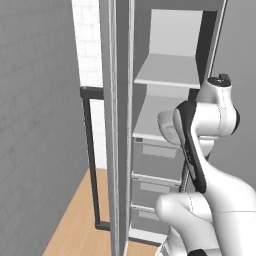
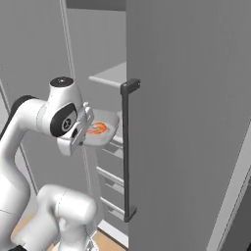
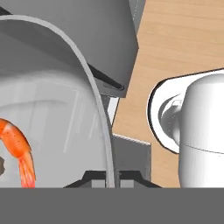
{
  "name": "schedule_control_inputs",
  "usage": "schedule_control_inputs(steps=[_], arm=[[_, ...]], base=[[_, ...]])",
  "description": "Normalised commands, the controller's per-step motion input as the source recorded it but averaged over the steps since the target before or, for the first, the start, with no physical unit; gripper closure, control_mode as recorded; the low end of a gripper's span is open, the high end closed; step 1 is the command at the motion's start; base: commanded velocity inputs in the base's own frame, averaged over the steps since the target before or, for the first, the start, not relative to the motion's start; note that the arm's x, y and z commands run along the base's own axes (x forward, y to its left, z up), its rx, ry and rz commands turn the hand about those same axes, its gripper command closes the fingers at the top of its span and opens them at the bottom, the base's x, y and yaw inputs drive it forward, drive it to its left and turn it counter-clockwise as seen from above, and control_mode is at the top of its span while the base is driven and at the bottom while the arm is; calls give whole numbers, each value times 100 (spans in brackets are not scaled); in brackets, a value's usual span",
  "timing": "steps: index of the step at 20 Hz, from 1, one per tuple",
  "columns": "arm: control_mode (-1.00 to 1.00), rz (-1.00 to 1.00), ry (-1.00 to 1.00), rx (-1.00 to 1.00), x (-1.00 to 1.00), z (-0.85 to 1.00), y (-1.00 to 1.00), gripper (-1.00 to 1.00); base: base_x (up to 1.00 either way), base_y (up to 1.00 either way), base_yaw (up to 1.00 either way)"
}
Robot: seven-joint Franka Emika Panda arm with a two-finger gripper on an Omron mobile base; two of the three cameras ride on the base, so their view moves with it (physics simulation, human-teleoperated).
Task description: Take the meat container that has the shrimp and place it on the second highest rack of the freezer. Then take the vegetable container that has the cucumber and avocado and place it on the highest rack of the freezer.
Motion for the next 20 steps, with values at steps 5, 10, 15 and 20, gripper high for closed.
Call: schedule_control_inputs(steps=[5,10,15,20], arm=[[100,0,0,0,0,0,0,100],[100,0,0,0,0,0,0,100],[100,0,0,0,0,0,0,100],[100,0,0,0,0,0,0,100]], base=[[41,-15,0],[59,3,-1],[33,49,-18],[20,50,-19]])
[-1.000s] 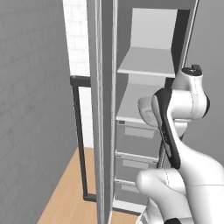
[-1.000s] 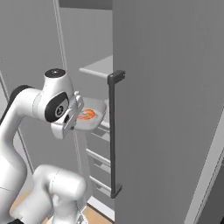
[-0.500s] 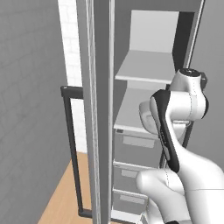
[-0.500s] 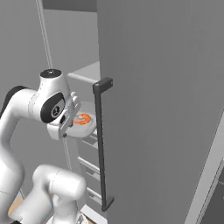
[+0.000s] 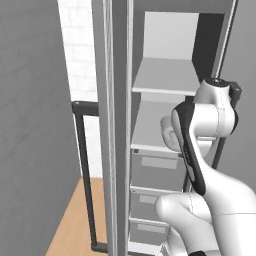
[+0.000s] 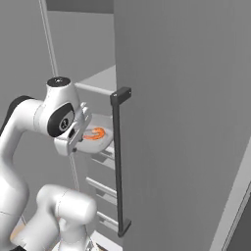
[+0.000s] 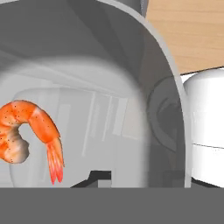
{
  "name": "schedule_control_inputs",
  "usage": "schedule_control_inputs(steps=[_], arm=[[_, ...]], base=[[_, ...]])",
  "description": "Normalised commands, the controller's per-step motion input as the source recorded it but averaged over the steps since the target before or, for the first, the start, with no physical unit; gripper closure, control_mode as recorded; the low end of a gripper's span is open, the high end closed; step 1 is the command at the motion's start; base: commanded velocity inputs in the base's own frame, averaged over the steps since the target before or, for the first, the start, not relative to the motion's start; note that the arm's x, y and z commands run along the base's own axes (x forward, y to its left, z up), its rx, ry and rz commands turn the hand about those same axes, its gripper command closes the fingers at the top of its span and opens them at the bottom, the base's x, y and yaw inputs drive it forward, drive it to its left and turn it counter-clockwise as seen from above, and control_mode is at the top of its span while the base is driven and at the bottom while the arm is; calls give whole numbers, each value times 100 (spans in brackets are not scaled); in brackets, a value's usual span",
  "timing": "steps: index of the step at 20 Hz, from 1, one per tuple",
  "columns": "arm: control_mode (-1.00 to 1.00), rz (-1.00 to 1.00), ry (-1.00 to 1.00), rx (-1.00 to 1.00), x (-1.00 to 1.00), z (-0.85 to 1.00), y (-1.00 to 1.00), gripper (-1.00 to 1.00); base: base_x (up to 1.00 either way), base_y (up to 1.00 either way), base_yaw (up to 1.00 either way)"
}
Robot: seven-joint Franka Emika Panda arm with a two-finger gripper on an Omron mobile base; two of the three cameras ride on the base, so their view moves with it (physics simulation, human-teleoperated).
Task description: Take the meat container that has the shrimp and place it on the second highest rack of the freezer. Then take the vegetable container that has the cucumber and avocado and place it on the highest rack of the freezer.
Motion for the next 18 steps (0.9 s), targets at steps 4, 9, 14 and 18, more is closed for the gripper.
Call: schedule_control_inputs(steps=[4,9,14,18], arm=[[100,0,0,0,0,0,0,100],[100,0,0,0,0,0,0,100],[100,0,0,0,0,0,0,100],[-100,0,0,0,1,-1,7,100]], base=[[12,48,-20],[3,19,-8],[0,1,0],[0,9,-1]])
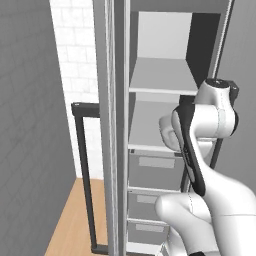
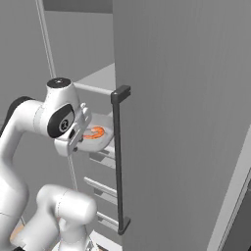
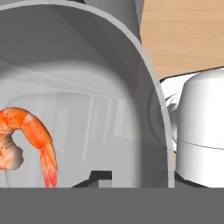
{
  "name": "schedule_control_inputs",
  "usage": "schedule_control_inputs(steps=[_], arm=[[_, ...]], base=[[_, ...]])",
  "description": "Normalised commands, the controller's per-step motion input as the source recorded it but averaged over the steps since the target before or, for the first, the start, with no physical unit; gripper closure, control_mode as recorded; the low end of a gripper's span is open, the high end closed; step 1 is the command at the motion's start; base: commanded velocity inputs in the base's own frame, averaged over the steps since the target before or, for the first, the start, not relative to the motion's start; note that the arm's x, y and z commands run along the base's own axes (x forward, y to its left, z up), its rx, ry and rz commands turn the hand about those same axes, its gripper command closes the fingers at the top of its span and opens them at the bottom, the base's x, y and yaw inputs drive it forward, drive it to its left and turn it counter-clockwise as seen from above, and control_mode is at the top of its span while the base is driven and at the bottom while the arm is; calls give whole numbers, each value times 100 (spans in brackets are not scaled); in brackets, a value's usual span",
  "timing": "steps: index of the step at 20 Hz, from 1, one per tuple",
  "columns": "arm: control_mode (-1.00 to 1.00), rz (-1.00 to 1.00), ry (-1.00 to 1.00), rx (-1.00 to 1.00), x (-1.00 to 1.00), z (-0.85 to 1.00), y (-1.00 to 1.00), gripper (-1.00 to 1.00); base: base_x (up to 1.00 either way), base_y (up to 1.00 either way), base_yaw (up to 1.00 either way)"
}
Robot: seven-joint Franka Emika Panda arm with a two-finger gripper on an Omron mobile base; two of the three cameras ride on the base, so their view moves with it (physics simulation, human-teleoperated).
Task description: Take the meat container that has the shrimp and place it on the second highest rack of the freezer. Then take the vegetable container that has the cucumber and avocado and place it on the highest rack of the freezer.
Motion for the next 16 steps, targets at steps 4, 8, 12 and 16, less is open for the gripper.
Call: schedule_control_inputs(steps=[4,8,12,16], arm=[[-100,0,0,-1,9,-5,43,100],[-100,0,0,0,47,0,30,100],[-100,0,0,0,63,0,1,100],[-100,-1,-4,0,54,-8,0,100]], base=[[0,0,0],[0,0,0],[0,0,0],[0,0,0]])
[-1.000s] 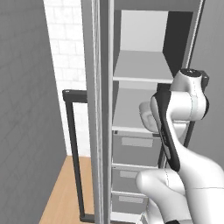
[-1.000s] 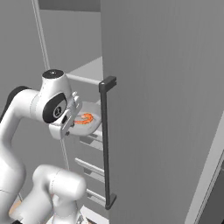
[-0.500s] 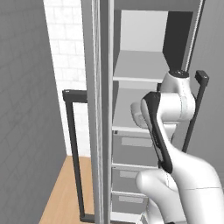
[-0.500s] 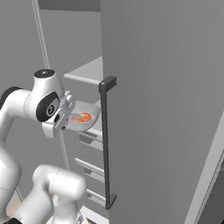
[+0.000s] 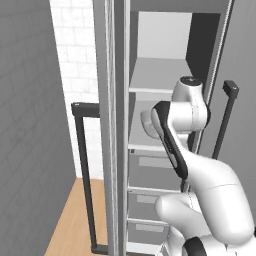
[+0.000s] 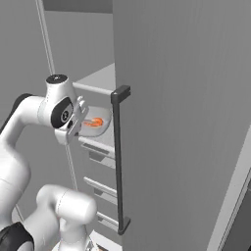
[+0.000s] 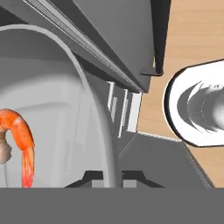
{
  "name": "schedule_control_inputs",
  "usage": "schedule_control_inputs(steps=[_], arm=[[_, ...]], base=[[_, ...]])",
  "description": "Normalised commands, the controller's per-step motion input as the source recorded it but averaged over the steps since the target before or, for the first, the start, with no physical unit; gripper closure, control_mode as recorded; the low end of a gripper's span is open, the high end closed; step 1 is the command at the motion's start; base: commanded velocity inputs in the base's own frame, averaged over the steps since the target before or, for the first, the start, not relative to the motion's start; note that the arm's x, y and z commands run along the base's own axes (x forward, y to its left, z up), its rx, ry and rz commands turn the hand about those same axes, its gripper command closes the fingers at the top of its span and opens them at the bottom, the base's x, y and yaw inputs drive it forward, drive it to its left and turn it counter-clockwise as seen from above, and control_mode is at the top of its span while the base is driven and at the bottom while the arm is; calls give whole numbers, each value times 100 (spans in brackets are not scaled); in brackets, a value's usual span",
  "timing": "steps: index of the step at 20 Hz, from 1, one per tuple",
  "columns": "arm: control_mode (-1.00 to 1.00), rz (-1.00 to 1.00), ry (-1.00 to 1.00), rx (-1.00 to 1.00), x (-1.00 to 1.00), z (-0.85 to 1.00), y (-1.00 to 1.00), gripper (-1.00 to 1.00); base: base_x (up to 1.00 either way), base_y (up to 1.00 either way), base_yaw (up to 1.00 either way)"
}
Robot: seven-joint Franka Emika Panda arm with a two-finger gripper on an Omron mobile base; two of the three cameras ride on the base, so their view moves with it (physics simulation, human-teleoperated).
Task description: Take the meat container that has the shrimp and place it on the second highest rack of the freezer. Then take the vegetable container that has the cucumber and avocado and place it on the highest rack of the freezer.
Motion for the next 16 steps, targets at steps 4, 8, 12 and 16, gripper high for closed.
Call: schedule_control_inputs(steps=[4,8,12,16], arm=[[-100,-4,-13,0,41,-27,-6,100],[-100,-4,-20,0,14,-60,-22,100],[-100,-4,-18,0,0,-64,-21,100],[-100,-2,-5,0,17,-28,-2,100]], base=[[0,0,0],[0,0,0],[0,0,0],[0,0,0]])
